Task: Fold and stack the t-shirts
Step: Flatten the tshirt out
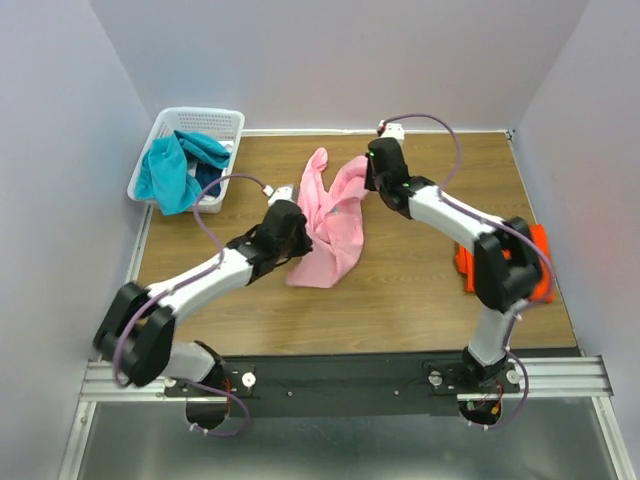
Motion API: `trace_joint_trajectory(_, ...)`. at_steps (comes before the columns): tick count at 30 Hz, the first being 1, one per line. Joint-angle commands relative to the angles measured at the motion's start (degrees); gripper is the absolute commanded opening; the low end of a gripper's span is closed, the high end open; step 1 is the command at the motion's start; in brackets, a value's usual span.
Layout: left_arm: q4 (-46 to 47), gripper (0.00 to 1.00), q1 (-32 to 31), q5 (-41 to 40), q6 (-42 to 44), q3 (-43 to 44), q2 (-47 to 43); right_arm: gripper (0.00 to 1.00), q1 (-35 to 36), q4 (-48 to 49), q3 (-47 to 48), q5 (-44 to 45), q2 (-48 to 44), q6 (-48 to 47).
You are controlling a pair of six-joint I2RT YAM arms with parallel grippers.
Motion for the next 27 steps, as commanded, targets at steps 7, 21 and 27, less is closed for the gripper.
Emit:
trace_joint_trajectory(7, 2.3, 0.0, -0.1, -1.8, 4.2, 4.9, -29.0, 0.01, 0.3, -1.9, -16.5, 4.3, -38.4, 0.0)
trace_joint_trajectory(21, 2.7, 0.0, -0.1, 0.5, 9.2, 28.2, -36.2, 0.01, 0.3, -5.2, -9.5, -13.5, -62.7, 0.7)
trace_joint_trajectory(27, 2.6, 0.0, -0.1, -4.0, 10.8, 33.5, -34.1, 0.01, 0.3, -5.8, -7.6, -13.1, -62.5, 0.7)
